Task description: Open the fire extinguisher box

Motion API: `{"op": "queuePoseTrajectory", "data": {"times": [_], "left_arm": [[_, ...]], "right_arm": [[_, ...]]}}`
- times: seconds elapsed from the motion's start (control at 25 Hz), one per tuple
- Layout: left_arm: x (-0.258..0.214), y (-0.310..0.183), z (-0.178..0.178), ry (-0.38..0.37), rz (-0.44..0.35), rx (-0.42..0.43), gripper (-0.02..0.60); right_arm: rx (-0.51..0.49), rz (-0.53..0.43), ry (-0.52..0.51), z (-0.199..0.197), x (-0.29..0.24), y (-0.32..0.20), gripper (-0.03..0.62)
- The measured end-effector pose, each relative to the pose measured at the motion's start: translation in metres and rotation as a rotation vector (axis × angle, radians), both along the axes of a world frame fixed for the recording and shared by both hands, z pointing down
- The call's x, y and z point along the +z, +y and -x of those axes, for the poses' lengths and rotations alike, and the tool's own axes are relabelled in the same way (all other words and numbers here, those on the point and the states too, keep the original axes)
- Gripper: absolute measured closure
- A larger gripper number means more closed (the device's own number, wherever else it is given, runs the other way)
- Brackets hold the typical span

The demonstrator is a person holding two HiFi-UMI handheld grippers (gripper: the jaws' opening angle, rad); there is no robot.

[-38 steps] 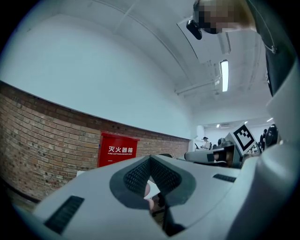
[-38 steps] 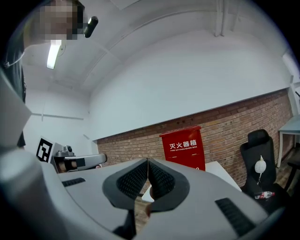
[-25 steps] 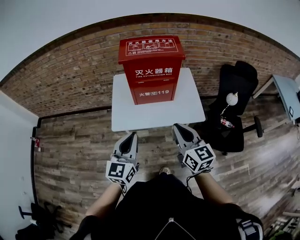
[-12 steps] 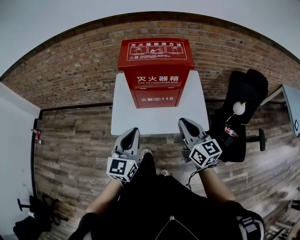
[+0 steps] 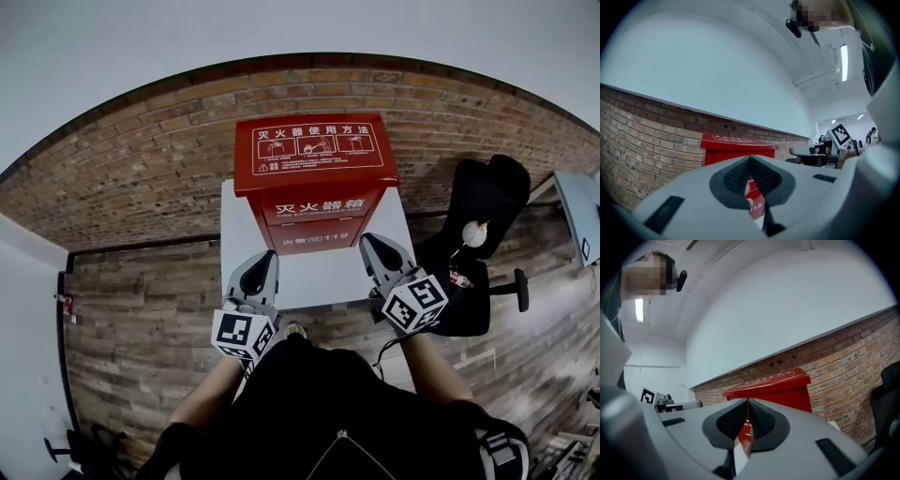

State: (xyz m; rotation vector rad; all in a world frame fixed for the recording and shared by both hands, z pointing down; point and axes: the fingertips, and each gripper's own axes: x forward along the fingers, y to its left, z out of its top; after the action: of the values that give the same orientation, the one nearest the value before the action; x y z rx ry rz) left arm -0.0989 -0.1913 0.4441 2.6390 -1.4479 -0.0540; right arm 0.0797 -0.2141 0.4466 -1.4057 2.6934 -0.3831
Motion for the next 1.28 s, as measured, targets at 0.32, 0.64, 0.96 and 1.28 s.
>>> {"op": "queuePoseTrajectory", "data": {"times": [0.32, 0.64, 0.96, 1.28], "left_arm": [[0.004, -0.061, 0.005, 0.000, 0.022, 0.021, 0.533], [-0.020, -0.086, 0.010, -0.031, -0.026, -0.007, 0.449], [-0.013, -0.135, 0.067, -0.068, -0.050, 0.023, 0.231], [0.003, -0.148, 0.050, -0.095, -0.022, 0.116, 0.212]], "right_arm": [[-0.011, 0.001, 0.022, 0.017, 0.000, -0.051, 0.574], [-0.104, -0.112, 0.088, 0.006, -0.039, -0.077, 0.536], [-0.053, -0.084, 0.208, -0.081, -0.024, -0.122, 0.309], [-0.162, -0.062, 0.300, -0.068, 0.000, -0.131, 0.292]]}}
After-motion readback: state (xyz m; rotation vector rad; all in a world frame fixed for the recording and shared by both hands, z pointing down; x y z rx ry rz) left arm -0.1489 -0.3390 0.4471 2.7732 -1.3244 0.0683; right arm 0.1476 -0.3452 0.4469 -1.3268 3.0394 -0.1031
